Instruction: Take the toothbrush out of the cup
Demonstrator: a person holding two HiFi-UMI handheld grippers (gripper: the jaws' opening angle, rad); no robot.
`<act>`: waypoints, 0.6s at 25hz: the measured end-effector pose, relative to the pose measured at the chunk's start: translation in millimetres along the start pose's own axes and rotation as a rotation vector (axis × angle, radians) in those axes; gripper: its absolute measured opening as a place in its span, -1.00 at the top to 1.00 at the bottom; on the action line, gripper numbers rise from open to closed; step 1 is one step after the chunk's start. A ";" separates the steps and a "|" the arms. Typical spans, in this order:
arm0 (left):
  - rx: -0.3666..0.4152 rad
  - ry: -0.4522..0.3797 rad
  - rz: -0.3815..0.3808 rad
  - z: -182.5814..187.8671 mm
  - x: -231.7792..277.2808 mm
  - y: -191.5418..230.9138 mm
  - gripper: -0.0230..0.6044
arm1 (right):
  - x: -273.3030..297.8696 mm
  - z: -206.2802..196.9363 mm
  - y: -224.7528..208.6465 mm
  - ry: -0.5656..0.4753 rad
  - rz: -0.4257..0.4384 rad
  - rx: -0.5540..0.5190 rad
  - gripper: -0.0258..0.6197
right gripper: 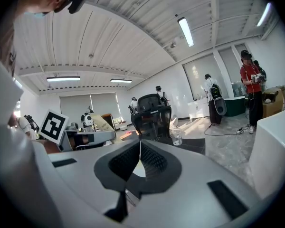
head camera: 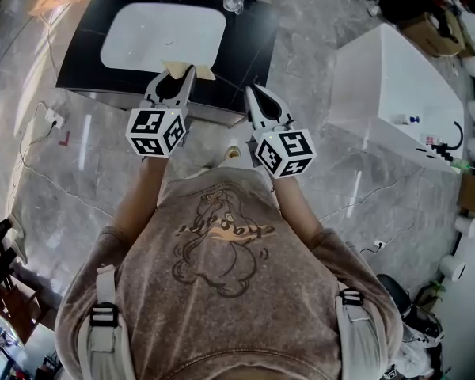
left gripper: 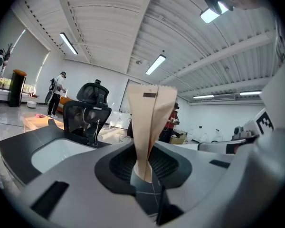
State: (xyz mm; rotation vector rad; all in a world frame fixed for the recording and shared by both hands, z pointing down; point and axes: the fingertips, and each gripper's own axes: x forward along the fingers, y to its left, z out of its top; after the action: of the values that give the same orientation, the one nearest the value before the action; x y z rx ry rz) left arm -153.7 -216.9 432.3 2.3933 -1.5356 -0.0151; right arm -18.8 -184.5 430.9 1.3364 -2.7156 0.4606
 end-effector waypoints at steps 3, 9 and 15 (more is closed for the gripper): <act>0.001 0.007 -0.007 -1.4 -19.8 -11.7 0.65 | -10.4 -0.8 5.2 -0.016 0.006 -0.004 0.86; 0.019 0.008 -0.011 -8.5 -51.7 -43.9 0.65 | -40.9 -14.3 11.7 -0.012 0.032 -0.008 0.86; 0.007 0.018 0.002 -23.9 -86.7 -80.4 0.65 | -85.5 -25.8 18.0 -0.003 0.060 -0.005 0.86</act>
State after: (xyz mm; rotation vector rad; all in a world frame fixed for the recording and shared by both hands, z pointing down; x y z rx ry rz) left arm -115.5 -102.9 421.9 2.3912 -1.5326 0.0125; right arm 18.2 -101.3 434.0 1.2580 -2.7636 0.4566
